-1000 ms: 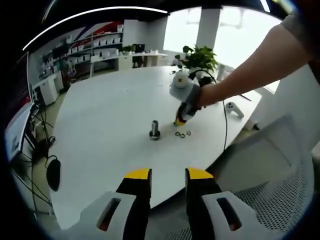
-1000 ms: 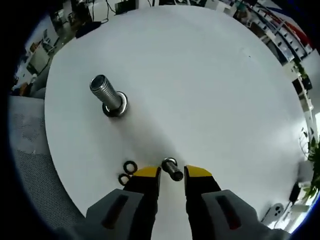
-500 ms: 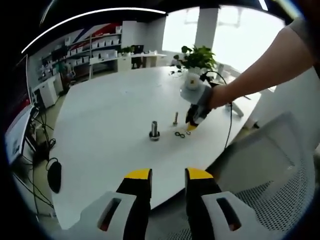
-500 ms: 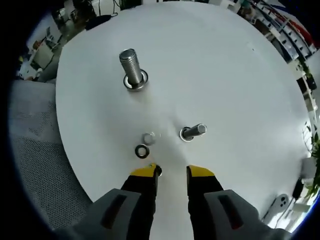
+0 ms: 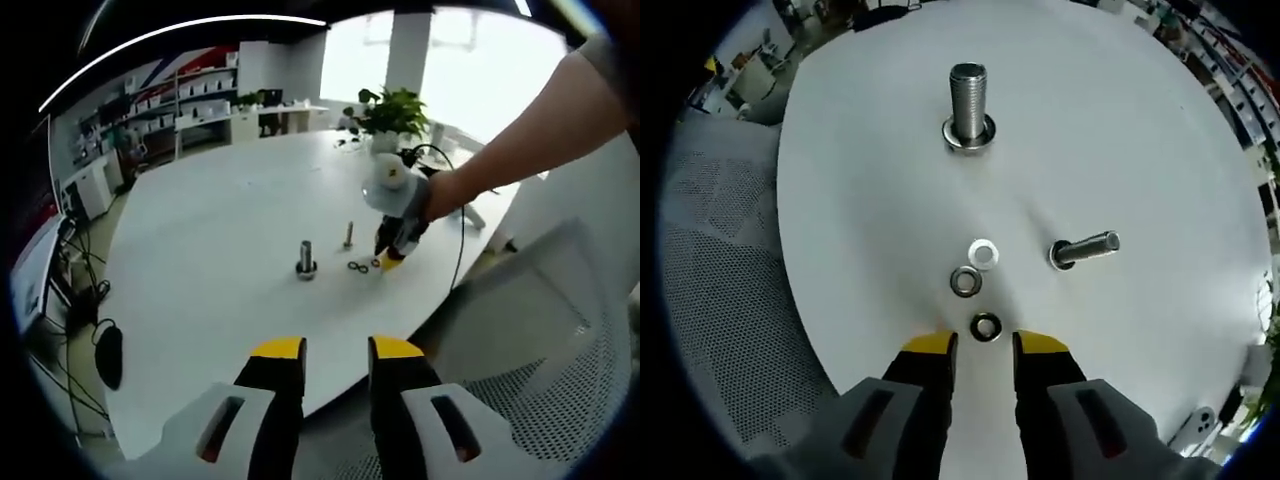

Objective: Place the washer onto the threaded stud by aligning its center hole with the stud, sliding it down to the base, and recovering from edge contact or off-axis alignment until the washer reaches the visible bottom stop.

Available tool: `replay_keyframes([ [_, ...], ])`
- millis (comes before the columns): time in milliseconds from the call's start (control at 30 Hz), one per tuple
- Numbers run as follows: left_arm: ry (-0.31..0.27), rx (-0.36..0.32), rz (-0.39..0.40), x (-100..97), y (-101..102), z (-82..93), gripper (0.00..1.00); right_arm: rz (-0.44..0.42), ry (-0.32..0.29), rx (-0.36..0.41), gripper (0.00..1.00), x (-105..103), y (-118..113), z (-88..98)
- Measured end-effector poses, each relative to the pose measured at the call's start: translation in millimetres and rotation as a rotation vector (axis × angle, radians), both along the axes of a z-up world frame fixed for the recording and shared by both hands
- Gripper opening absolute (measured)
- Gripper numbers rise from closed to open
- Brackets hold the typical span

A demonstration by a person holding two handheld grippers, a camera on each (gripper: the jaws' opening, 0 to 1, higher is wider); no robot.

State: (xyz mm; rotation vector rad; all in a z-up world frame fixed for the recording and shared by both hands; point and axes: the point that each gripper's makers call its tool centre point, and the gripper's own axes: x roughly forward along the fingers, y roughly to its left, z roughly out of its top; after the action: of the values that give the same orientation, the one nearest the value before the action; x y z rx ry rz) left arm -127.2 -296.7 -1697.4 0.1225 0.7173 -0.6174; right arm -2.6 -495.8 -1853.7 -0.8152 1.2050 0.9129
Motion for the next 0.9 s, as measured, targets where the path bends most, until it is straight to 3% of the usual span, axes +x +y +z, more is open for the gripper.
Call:
replay_keyframes([
  [133,0.0,0.006,-0.005,-0.1,-0.3,-0.3,0.22,0.008,0.028,0.006,0.23,1.5,2.2,-0.6],
  [233,0.001,0.007,-0.001,0.2,0.5,-0.5,0.22,0.065,0.046,-0.015,0.22,0.7,1.4,-1.2],
  [533,0.01,0.013,-0.003,-0.6,0.3,-2.3,0.22,0.075,0.088,-0.095,0.19,2.7,1.6,-1.5],
  [700,0.013,0.015,-0.002,-0.1,0.7,-2.8,0.21,0.132,0.042,-0.118,0.15,3.2,2.1,-2.3],
  [900,0.013,0.016,-0.001,0.3,0.8,-3.1,0.21,0.098,0.038,-0.066,0.15,4.6,0.2,-0.9],
])
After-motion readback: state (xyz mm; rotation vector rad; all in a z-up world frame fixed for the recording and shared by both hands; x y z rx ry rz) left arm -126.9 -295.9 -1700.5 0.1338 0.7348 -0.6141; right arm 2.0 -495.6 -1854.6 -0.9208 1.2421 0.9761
